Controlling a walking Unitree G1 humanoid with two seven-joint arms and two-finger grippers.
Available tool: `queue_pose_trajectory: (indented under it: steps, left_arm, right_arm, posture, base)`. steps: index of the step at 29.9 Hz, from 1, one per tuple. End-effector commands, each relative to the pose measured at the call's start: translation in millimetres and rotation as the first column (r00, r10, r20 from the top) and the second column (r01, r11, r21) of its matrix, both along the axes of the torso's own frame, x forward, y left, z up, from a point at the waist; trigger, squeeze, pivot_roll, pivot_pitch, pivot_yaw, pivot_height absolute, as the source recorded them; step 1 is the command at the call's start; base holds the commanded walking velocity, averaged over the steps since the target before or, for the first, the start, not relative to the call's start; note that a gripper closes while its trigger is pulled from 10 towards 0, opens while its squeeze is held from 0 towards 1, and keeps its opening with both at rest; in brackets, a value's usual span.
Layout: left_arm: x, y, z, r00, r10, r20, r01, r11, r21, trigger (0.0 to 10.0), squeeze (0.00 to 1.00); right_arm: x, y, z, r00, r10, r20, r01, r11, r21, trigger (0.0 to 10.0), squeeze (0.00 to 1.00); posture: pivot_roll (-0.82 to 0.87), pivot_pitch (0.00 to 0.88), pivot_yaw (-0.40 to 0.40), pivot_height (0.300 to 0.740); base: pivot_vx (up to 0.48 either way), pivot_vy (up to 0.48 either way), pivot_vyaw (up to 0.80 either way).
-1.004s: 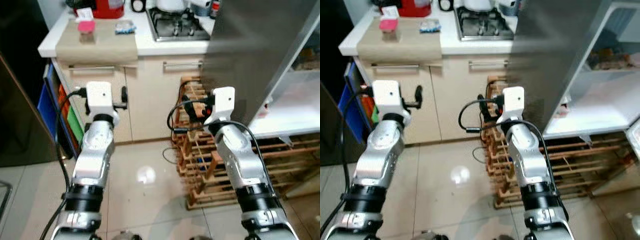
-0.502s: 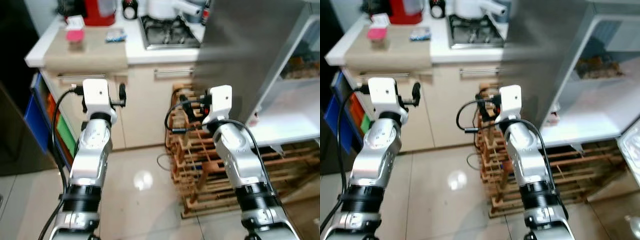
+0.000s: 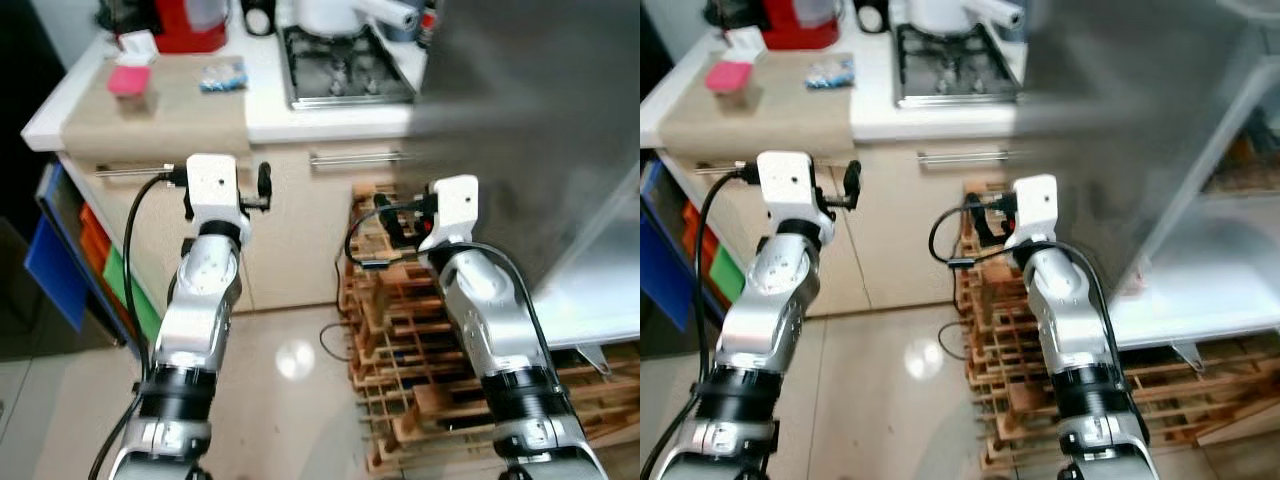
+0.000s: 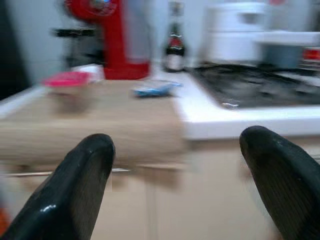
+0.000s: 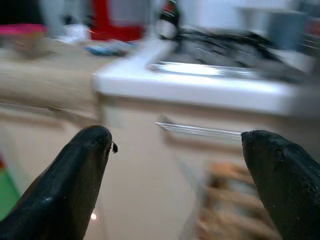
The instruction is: Restocking fridge
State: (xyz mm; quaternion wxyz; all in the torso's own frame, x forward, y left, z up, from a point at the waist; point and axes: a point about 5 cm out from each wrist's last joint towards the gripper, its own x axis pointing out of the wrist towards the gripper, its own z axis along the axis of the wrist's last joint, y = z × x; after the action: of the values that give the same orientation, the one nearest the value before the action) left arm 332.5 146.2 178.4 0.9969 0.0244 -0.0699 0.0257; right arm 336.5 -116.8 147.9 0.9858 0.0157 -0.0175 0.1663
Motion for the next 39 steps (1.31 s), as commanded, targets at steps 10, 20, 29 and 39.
queue_pose_trajectory:
  steps: [10,20,29,39]
  left_arm:
    - [-1.4,1.4,2.7,1.000,-0.002,0.016,0.002,1.000,0.003,10.0,0.00]
    - [0.0,-3.2,13.3,0.997,-0.050,0.064,0.048,0.998,0.030,10.0,0.00]
    - [0.0,-6.8,19.3,0.993,-0.080,0.090,0.076,0.996,0.039,10.0,0.00]
    - [0.2,-18.2,58.7,0.965,-0.140,0.223,0.133,0.990,0.045,10.0,0.00]
  right_arm:
    - [-1.1,6.9,1.0,1.000,0.029,0.003,-0.029,0.999,0.022,10.0,0.01]
    - [0.5,6.9,7.9,0.999,0.011,0.033,-0.013,0.999,0.046,10.0,0.02]
    - [2.5,5.3,9.9,0.999,-0.011,0.041,0.008,0.999,0.053,10.0,0.01]
    - [9.6,-1.2,56.1,0.968,-0.100,0.230,0.086,0.994,0.070,10.0,0.01]
  posture:
    - [-0.11,0.009,0.005,0.740]
    - [-0.11,0.017,0.004,0.740]
    - [-0.10,0.017,0.010,0.740]
    - [-0.11,0.013,0.006,0.740]
  base:
    - [0.425,0.000,0.00]
    - [0.418,0.024,0.00]
    - [0.421,0.000,0.00]
    - [0.440,0.000,0.00]
